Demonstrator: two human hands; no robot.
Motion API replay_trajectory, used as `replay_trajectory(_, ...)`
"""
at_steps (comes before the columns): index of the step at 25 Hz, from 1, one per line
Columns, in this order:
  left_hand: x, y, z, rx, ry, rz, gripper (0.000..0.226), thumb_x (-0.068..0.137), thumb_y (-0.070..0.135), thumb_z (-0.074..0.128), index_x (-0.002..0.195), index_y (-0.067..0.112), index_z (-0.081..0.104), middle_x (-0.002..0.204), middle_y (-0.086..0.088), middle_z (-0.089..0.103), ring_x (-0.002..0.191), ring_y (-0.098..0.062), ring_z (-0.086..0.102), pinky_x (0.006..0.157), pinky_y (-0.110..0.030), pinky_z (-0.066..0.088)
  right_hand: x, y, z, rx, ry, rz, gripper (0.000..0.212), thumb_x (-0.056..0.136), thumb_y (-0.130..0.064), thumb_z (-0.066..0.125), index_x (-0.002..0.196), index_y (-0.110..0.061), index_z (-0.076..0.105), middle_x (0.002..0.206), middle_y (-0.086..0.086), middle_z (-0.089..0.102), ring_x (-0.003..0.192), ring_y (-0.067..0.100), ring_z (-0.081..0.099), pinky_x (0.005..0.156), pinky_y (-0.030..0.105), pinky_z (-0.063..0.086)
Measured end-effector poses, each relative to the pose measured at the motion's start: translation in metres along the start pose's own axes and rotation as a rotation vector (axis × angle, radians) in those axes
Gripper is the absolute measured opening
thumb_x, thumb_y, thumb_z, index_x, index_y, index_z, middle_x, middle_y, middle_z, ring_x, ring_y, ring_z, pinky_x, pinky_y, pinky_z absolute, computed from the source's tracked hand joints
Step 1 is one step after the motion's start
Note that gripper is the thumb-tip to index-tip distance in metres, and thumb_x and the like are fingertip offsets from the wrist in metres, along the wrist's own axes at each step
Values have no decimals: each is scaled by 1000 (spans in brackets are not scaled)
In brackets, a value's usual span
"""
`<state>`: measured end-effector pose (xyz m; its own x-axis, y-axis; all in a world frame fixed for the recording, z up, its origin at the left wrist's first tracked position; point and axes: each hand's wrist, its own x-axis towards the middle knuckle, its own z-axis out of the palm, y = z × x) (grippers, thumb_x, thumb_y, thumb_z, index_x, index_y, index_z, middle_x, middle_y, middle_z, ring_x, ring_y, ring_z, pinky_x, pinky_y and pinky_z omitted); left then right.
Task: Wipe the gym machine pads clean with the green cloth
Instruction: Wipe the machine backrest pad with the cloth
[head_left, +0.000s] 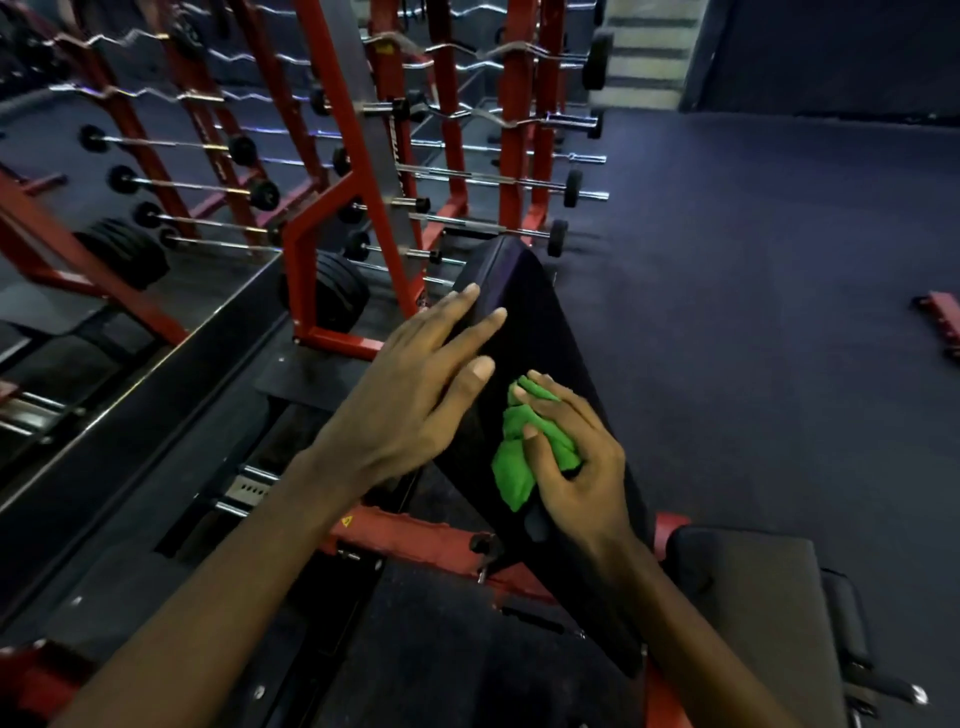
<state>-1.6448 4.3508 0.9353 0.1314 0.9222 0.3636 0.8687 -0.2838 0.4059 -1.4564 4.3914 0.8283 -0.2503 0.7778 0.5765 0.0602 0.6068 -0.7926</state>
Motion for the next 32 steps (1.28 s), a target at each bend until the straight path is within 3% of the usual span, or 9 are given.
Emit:
replay_trajectory(5, 53, -19, -18, 233, -294, -120, 68, 95, 55, 12, 158, 29, 13, 167, 6, -1, 154, -11, -2, 125, -42, 1, 28, -26, 13, 37, 59, -94, 29, 87, 8, 66, 113, -1, 74, 131, 11, 66, 130, 22, 58, 110, 51, 44)
replay_trajectory(8, 67, -21, -18, 270, -401, -141, 64, 102, 48, 15, 160, 27, -1, 166, 9, -13, 153, -9, -8, 124, -37, -4, 20, -38, 21, -1, 31, -160, 31, 86, 4, 67, 115, -2, 73, 134, 12, 63, 133, 23, 55, 114, 46, 41)
replay_trajectory(15, 68, -16, -18, 252, -375, -141, 58, 109, 33, 25, 160, 22, 0, 167, 4, -6, 152, -7, -2, 114, -18, -7, 6, -39, 29, -28, 38, -274, 27, 87, -3, 68, 113, -1, 74, 131, 15, 64, 132, 30, 55, 108, 55, 45)
replay_trajectory(21, 67, -17, -16, 228, -405, -158, 59, 109, 37, 24, 160, 24, 0, 167, 5, -7, 152, -7, -2, 116, -21, -5, -29, -20, 14, -201, -115, -421, 27, 88, -8, 71, 114, -8, 75, 134, 11, 62, 139, 31, 48, 112, 47, 43)
replay_trajectory(27, 68, -12, -19, 227, -416, -168, 60, 109, 38, 25, 160, 23, -2, 167, 4, -8, 153, -9, -2, 117, -23, -2, -6, -41, 32, -196, -64, -476, 23, 89, -9, 71, 111, -6, 76, 129, 11, 67, 135, 33, 52, 109, 47, 45)
replay_trajectory(32, 70, -12, -21, 275, -442, -164, 61, 108, 40, 23, 160, 24, -4, 167, 3, -8, 153, -11, -1, 115, -23, -3, -16, -27, 26, -226, -119, -490, 25, 90, -13, 70, 114, -10, 76, 132, 8, 65, 138, 32, 49, 107, 49, 46)
